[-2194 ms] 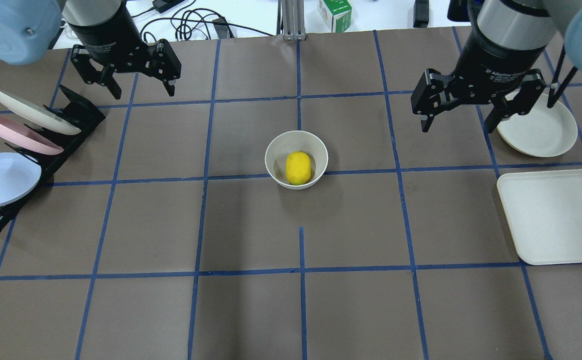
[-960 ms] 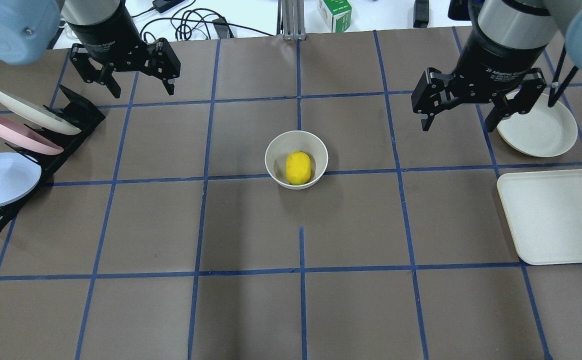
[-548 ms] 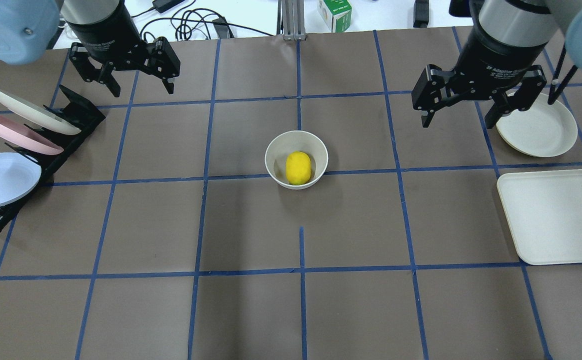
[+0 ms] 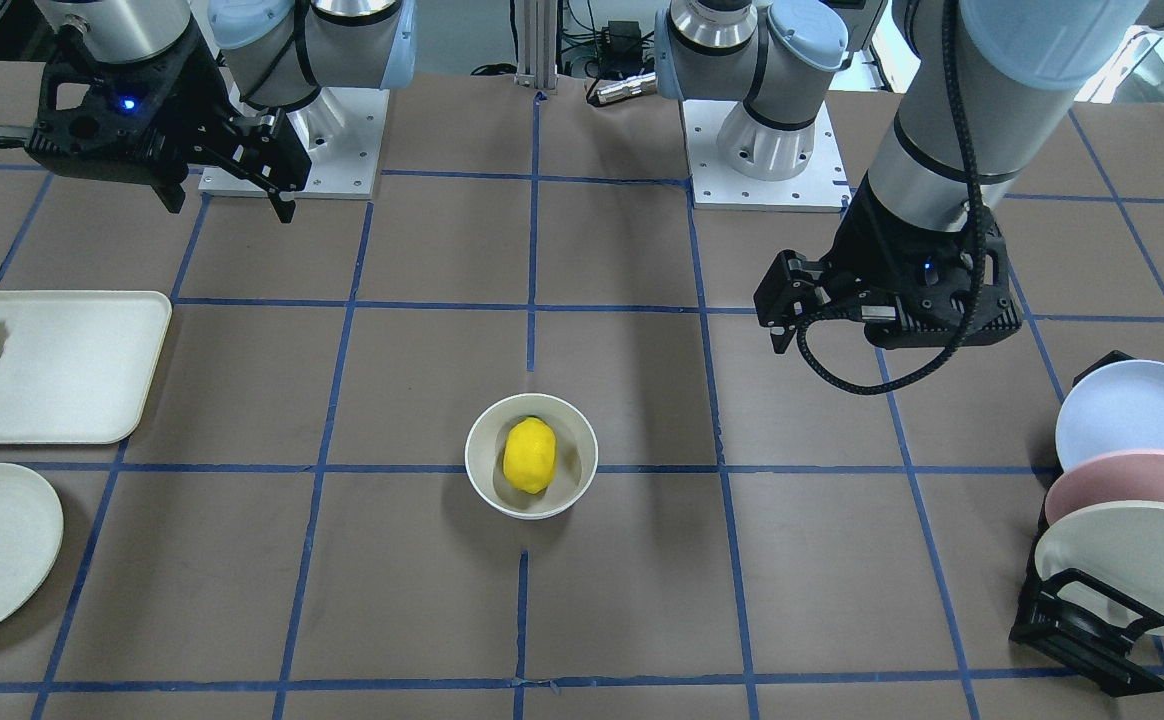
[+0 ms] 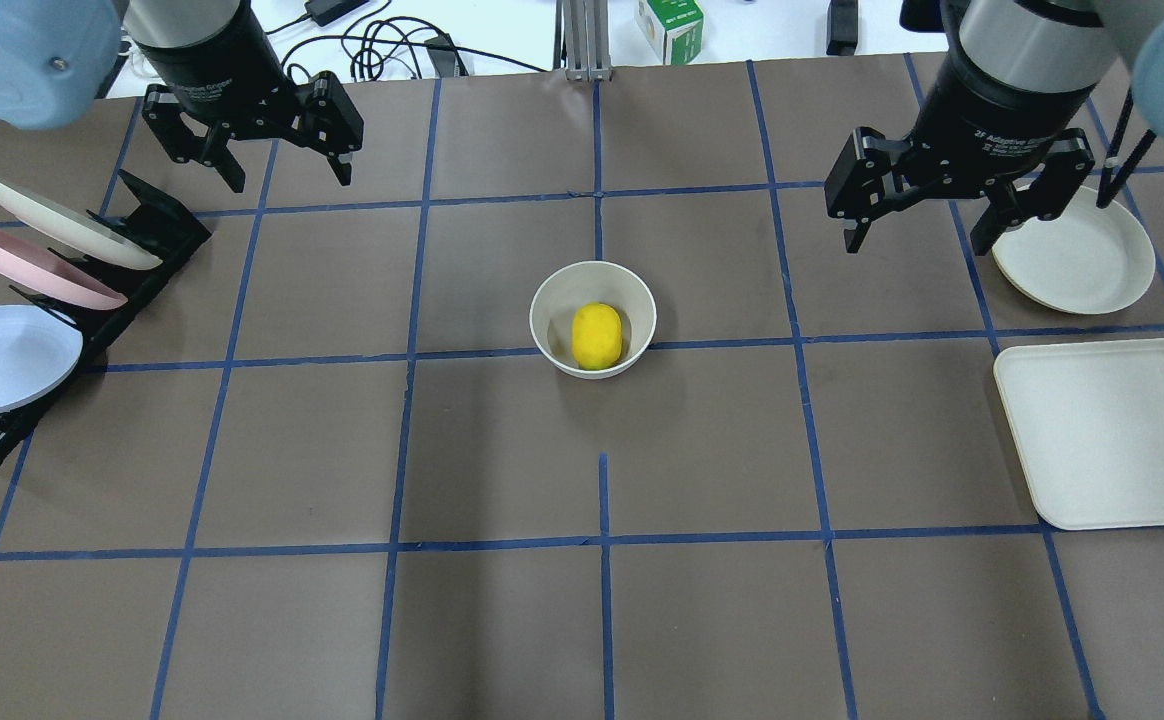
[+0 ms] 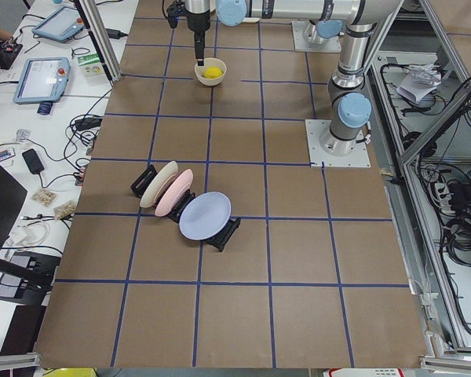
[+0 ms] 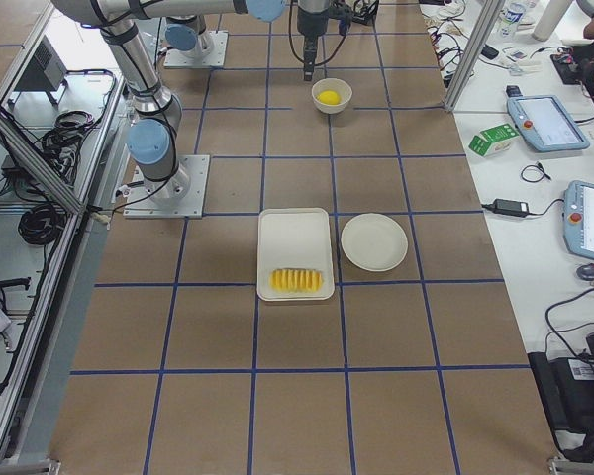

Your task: Place bowl and put lemon in it

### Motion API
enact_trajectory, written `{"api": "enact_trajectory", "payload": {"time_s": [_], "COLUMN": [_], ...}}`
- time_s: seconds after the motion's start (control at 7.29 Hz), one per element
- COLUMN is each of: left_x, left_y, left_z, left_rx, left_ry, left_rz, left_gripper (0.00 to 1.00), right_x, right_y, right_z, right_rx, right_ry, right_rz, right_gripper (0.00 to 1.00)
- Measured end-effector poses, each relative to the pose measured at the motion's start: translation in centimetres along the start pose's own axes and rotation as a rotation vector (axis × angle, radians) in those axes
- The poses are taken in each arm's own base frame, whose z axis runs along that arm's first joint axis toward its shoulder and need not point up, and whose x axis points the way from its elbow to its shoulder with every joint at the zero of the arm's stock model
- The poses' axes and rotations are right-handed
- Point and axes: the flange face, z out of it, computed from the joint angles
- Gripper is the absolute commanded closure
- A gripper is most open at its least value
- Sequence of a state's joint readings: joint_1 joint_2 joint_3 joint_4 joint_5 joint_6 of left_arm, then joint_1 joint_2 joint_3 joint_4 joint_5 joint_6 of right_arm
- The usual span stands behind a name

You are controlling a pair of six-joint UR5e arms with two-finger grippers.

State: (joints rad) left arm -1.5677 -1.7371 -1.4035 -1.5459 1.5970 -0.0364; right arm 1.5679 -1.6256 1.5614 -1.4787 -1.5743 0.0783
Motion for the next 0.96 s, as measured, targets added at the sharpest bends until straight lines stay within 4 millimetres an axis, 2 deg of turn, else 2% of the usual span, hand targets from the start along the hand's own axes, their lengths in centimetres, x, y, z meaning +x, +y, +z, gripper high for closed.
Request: {"api": "enact_trajectory", "payload": {"time_s": [0.41, 0.96], "left_x": [0.5, 1.1], "left_y": [1.5, 2.8], "left_z": [-1.6, -2.1], "left_rx": [0.019, 0.02], "left_ry": [-0.001, -0.007], "left_rz": [0.014, 0.031], "left_gripper": [0.0, 0.0], "right_x": [0.0, 0.0], "right_y": [0.0, -0.1], "right_z": [0.0, 0.0], "right_rx": [0.0, 0.002], "right_ry": [0.0, 0.001], "right_rz": [0.0, 0.0], "right_gripper": [0.0, 0.0]}}
